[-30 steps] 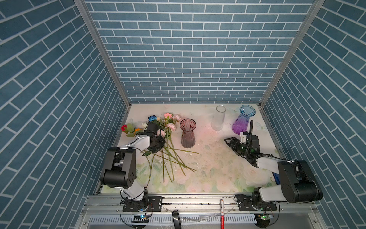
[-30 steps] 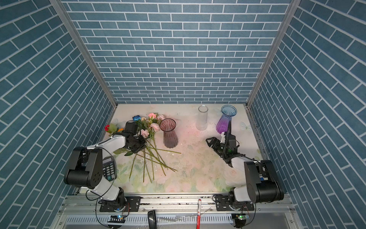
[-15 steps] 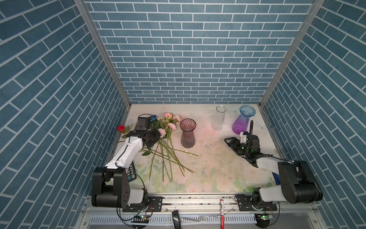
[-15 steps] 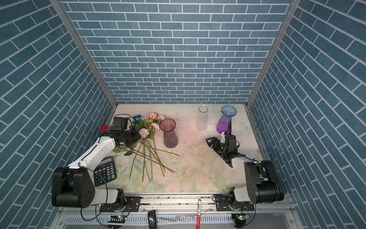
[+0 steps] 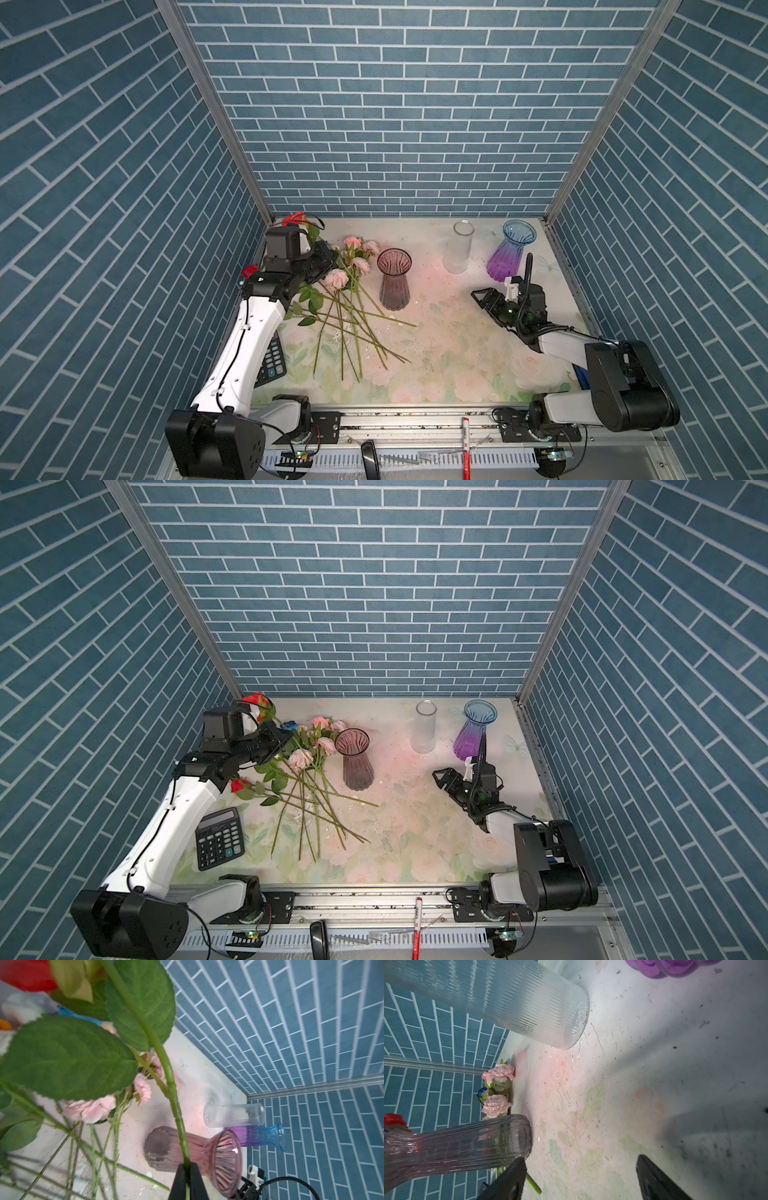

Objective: Arrange flowers in a vase
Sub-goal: Pick up the flower from the flowers, then place the flower in the vase.

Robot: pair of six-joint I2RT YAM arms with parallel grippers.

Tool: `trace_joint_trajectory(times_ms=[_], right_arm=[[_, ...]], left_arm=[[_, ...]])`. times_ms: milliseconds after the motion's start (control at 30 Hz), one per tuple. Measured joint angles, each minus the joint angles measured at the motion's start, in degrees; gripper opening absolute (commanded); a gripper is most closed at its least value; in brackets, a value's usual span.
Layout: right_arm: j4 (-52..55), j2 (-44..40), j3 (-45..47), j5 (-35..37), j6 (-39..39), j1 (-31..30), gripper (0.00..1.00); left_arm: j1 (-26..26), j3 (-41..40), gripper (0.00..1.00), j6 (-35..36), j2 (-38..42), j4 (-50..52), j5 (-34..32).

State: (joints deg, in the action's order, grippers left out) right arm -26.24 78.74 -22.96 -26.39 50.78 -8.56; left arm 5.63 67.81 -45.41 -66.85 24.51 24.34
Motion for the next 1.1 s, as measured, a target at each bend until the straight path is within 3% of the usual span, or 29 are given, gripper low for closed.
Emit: trace_joint_trajectory(times_ms=[267,533,733,933,967,1000,1033,1100], right_arm=[[0.00,-0.33,0.31,0.00,0.02,0.00,0.84],[-0.44,-0.52,0.66,0.02,0.07,0.11,0.85],[-0.92,-1.14,1.27,0.00,0.44,0.48,0.85],[-1.33,-1.14,1.27,0.00,0.44,0.63,0.85],[-1.33,-1.14,1.27,0.00,0.44,0.63,0.84],[-1.36,-1.14,1.27,0.00,0.44,0.63,0.84],[-1.36,-1.14,1.27,-0.02,0.46,0.63,0.85],[-1.36,-1.14,1.27,-0.02,0.46,0.63,0.85]], left_arm=[[7.48,9.68,0.00,4.04,0.59,-13.29,-1.95],[17.42,19.15,0.00,21.44,-7.54,-17.94,-7.15],[22.16,18.27,0.00,32.00,-11.80,-15.26,-12.09],[25.05,14.56,0.01,38.27,-11.80,-14.40,-14.43],[25.11,14.10,0.06,38.71,-11.80,-14.32,-14.23],[25.16,13.66,0.21,39.32,-11.80,-14.03,-14.03],[25.16,13.33,0.49,39.95,-11.80,-13.94,-13.97],[25.16,12.96,0.83,40.15,-11.69,-13.55,-13.64]])
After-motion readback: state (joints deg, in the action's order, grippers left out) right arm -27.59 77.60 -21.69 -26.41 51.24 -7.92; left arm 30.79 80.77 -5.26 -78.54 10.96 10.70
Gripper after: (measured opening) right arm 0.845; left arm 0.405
